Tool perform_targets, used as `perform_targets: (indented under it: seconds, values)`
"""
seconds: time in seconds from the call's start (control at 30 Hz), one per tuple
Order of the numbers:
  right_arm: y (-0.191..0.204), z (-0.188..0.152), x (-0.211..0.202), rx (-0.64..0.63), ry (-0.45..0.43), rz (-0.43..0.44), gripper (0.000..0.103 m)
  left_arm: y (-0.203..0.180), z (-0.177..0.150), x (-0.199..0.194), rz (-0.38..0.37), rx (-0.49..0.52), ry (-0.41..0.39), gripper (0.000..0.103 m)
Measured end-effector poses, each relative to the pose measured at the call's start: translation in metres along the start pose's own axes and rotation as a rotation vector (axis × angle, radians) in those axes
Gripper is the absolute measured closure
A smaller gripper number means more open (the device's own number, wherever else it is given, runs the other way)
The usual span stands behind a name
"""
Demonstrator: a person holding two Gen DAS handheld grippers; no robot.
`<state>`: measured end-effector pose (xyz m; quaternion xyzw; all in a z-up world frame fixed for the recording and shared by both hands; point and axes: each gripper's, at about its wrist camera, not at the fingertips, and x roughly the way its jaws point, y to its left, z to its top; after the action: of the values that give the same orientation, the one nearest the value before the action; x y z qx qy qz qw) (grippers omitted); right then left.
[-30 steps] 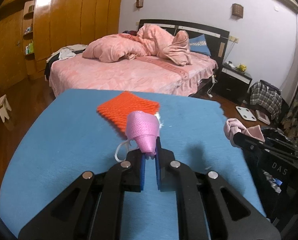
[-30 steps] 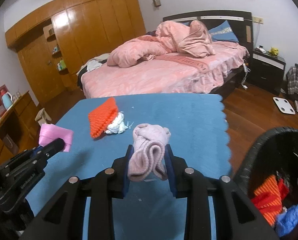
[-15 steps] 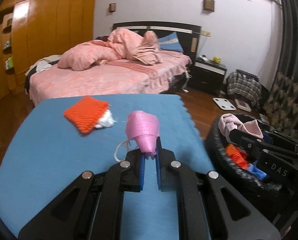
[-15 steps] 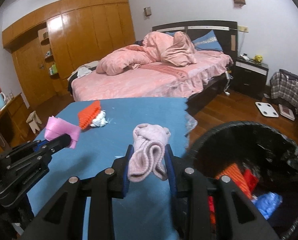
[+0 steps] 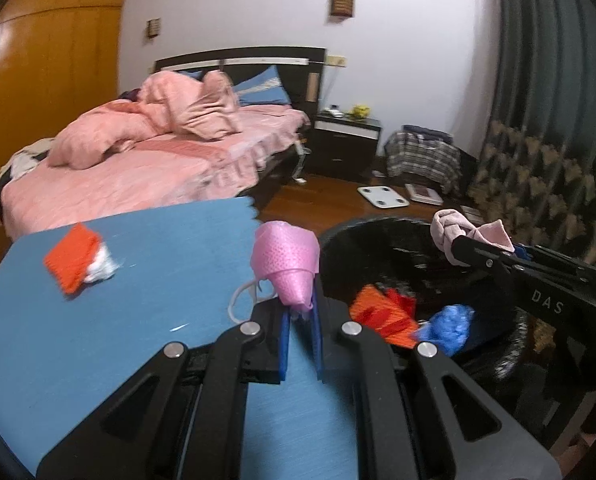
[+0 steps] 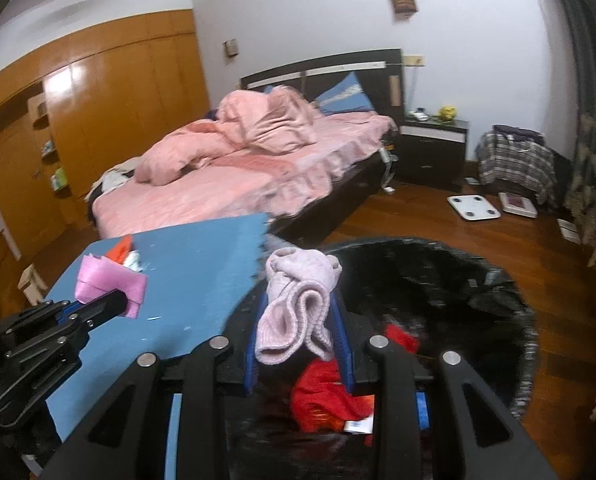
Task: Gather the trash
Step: 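Carry the pink mask and pink sock over the bin and release both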
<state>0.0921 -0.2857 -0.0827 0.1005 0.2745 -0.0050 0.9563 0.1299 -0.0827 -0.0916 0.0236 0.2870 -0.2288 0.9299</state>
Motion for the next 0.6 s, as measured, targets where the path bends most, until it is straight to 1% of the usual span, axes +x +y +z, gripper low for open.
perform_targets:
  seconds: [0.2, 0.33, 0.6]
  values:
    - [-0.035, 0.001, -0.008, 0.028, -0.011, -0.055, 0.072, -0.037, 0.009, 0.02, -0.063, 0.05, 0.001, 0.094]
    - [-0.057, 0.001, -0.009, 0.044, -0.012, -0.081, 0.072, -0.056, 0.015, 0.037, -0.098, 0.063, 0.009, 0.094]
    - [-0.088, 0.002, -0.002, 0.062, -0.008, -0.109, 0.072, -0.076, 0.024, 0.073, -0.148, 0.048, 0.044, 0.094]
